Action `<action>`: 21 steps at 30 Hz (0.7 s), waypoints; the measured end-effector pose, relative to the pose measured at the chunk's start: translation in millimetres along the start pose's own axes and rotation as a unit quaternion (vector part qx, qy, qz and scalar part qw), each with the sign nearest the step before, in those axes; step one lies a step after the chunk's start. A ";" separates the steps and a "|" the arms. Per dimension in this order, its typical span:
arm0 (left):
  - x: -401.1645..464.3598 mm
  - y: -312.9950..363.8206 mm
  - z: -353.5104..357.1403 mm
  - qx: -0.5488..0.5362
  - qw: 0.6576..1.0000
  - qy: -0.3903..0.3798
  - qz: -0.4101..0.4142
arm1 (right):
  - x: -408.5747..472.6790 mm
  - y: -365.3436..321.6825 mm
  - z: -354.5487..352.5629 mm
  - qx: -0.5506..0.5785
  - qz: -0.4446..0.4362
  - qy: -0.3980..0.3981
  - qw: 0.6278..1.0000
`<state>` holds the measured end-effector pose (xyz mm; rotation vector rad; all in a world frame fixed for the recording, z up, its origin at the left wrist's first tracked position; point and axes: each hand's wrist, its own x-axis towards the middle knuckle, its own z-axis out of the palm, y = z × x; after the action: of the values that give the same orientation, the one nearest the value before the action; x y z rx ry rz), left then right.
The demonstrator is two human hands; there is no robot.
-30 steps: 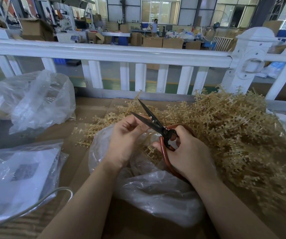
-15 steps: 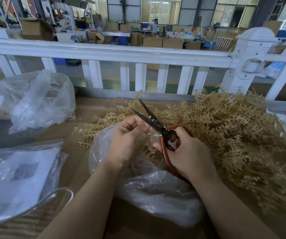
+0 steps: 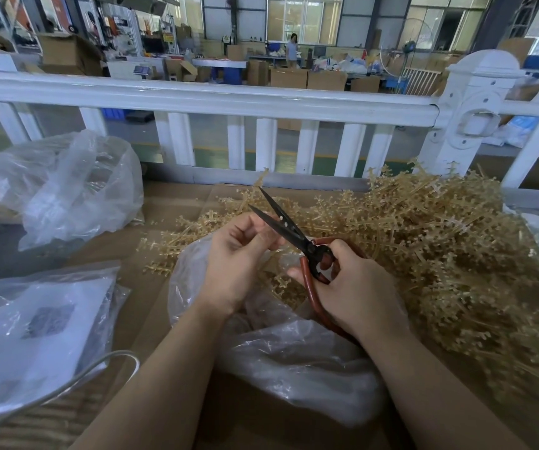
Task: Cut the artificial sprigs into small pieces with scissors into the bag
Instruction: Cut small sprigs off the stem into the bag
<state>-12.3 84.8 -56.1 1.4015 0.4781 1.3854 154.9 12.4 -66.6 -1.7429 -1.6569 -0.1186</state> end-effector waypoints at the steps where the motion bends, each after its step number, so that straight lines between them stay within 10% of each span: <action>1: 0.2 0.7 0.2 -0.009 1.000 0.001 -0.002 | -0.5 0.2 0.0 0.003 -0.001 0.002 1.000; 21: -1.3 6.0 2.4 0.003 1.000 -0.018 0.001 | -1.2 0.5 -0.9 0.023 -0.003 0.009 1.000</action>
<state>-12.8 80.6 -51.1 1.4306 0.4583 1.3577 155.5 10.9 -66.8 -1.6979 -1.6396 -0.0967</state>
